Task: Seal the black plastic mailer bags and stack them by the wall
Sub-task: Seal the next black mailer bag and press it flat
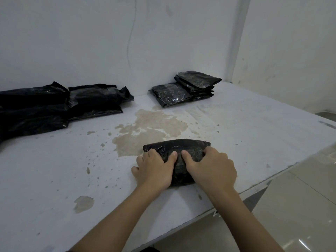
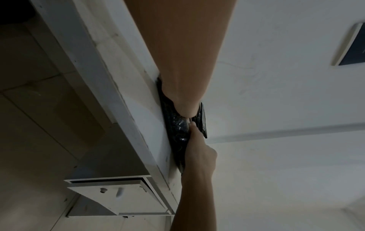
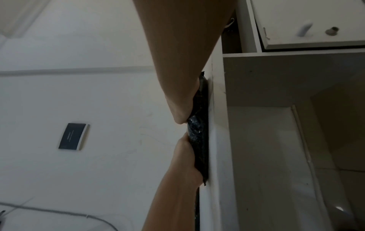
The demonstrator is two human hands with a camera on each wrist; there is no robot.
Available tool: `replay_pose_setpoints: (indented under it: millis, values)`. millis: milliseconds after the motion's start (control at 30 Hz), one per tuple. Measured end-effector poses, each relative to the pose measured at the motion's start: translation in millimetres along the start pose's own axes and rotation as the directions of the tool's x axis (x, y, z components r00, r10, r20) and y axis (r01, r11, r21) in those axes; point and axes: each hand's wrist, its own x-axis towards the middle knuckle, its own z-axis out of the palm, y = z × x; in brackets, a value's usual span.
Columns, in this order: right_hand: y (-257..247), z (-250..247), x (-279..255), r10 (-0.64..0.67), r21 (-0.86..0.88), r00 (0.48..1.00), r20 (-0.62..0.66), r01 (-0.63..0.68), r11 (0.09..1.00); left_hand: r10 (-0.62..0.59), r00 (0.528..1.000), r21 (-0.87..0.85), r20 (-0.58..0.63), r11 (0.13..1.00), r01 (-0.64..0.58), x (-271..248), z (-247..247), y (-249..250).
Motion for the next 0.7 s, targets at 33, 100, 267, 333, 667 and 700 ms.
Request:
replay_pose_setpoints:
  millis: [33,100,267,333,667,700]
  values:
    - [-0.8,-0.1,0.9,0.011,0.003,1.0,0.0,-0.011,1.0,-0.011,1.0,0.01,0.006,1.0,0.011,1.1,0.7,0.7]
    - [-1.0,-0.6,3.0,0.031,0.011,1.0,0.0,-0.031,0.999,-0.027,1.0,0.018,-0.001,0.999,0.027,3.3,0.7,1.0]
    - [1.9,-1.0,3.2,0.035,0.054,0.999,0.039,-0.037,0.998,-0.008,1.0,-0.086,-0.017,0.996,0.007,4.4,-4.2,-6.8]
    - [2.7,-1.0,2.3,0.035,0.07,0.998,0.042,-0.038,0.997,0.037,0.999,-0.128,-0.034,0.991,-0.041,2.4,-7.0,-12.6]
    - [13.6,-18.7,19.6,0.028,-0.002,0.996,0.089,-0.028,1.0,0.582,0.779,-0.182,0.233,0.813,-0.553,-14.2,-28.6,-66.9]
    - [13.7,-21.3,21.8,0.021,-0.004,0.993,0.119,-0.021,1.0,0.607,0.752,-0.114,0.258,0.792,-0.6,-15.0,-29.8,-70.5]
